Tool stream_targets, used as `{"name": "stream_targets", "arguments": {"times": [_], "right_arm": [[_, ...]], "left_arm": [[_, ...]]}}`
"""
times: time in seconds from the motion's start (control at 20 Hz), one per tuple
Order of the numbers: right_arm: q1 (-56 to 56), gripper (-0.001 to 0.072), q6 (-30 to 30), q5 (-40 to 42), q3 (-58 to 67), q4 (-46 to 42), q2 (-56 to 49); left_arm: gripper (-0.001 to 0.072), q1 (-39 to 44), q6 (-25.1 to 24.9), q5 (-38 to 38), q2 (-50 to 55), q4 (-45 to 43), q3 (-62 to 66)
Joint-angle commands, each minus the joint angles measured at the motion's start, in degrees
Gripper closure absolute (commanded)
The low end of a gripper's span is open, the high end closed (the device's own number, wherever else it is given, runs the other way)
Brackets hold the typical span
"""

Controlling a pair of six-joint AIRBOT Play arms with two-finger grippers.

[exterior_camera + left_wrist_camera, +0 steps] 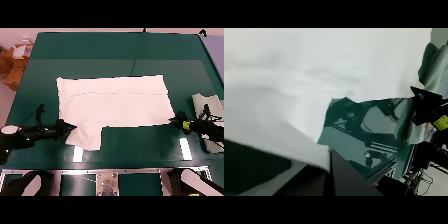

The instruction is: Fold the shirts.

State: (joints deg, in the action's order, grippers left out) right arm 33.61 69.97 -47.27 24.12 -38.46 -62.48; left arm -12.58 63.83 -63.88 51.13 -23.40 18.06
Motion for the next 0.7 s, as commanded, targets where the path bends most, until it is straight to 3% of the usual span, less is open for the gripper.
{"name": "stream_targets", "arguments": {"times": [0.0, 0.1, 0.35, 0.5, 0.65], "right_arm": [[3.21, 0.0700, 6.23, -5.68, 0.44, -9.86, 6.29], [5.25, 0.0700, 9.03, -8.94, 0.44, -13.51, 11.45], [5.84, 0.0700, 17.33, -17.00, 0.44, -23.91, 23.02], [5.79, 0.0700, 18.97, -18.51, 0.81, -24.59, 23.98], [5.75, 0.0700, 18.97, -19.74, 4.55, -22.60, 22.73]], "left_arm": [[0.0684, -0.02, 2.82, -7.15, -1.33, -2.16, 6.12], [0.0685, -0.02, 6.69, -7.69, -7.54, -4.37, 6.45], [0.0685, -0.02, 24.50, -14.23, -29.33, -20.28, 6.45], [0.0685, -0.02, 27.30, -13.49, -33.14, -21.29, 6.64], [0.0684, -0.02, 26.47, -12.96, -26.32, -21.29, 9.31]]}}
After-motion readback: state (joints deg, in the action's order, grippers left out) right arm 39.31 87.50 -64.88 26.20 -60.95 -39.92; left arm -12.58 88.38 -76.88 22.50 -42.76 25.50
